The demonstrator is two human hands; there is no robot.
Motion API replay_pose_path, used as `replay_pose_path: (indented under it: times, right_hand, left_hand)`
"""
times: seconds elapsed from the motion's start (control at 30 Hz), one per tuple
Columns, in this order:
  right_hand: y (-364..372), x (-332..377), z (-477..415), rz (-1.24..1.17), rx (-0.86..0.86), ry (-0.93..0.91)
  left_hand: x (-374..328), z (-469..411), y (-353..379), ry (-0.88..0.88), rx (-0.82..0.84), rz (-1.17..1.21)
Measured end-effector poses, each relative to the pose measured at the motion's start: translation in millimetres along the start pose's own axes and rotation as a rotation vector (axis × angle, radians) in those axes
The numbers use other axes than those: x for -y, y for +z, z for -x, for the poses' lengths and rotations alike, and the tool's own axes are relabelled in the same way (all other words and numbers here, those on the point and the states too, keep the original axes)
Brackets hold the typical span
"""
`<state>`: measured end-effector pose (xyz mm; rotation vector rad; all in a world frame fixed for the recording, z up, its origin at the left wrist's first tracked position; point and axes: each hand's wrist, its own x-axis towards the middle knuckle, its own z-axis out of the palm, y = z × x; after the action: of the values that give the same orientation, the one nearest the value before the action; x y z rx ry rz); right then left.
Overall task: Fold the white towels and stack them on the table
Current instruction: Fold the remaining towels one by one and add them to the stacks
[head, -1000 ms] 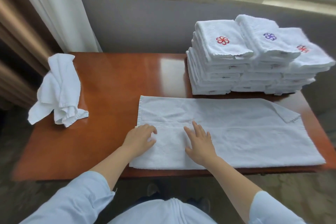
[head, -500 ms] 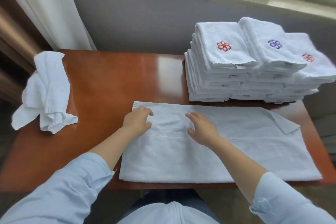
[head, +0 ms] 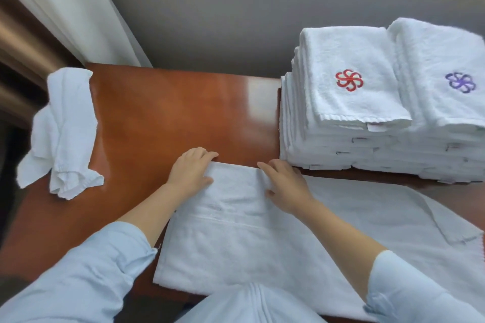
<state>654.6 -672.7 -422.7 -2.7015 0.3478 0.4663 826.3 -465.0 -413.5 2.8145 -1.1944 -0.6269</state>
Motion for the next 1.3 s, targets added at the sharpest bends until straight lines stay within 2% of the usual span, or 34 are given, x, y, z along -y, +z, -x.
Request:
replay_pose_path:
  times: [0.13,0.2,0.37,0.53,0.83,1.07,1.23,1.3]
  right_hand:
    - [-5,-4,-10,-0.049,0.064,0.034]
    - [-5,-7,-7,-0.036,0.036,0.056]
    - [-11,-17,19,0.017,-0.050,0.086]
    - [-24,-7,59,0.028,-0.195,0.109]
    - [-3,38,145,0.011,-0.360,0.131]
    - [59,52,183,-0.029,-0.322,0.165]
    - [100,53,201,-0.071,-0.155,0.156]
    - [104,52,206,-0.109,-0.134,0.148]
  left_hand:
    - [-2,-9,-5,-0.002,0.030,-0.058]
    - [-6,-6,-7,-0.015,0.032,-0.043]
    - [-8,22,-13,-0.079,-0.093,0.089]
    - [-10,54,-31,0.031,-0.226,0.075]
    - [-9,135,-20,0.161,-0.302,0.075]
    - [-7,180,28,0.124,-0.211,-0.021]
    - [-10,196,61,0.043,0.100,-0.190]
    - [-18,197,63,0.008,0.145,-0.225]
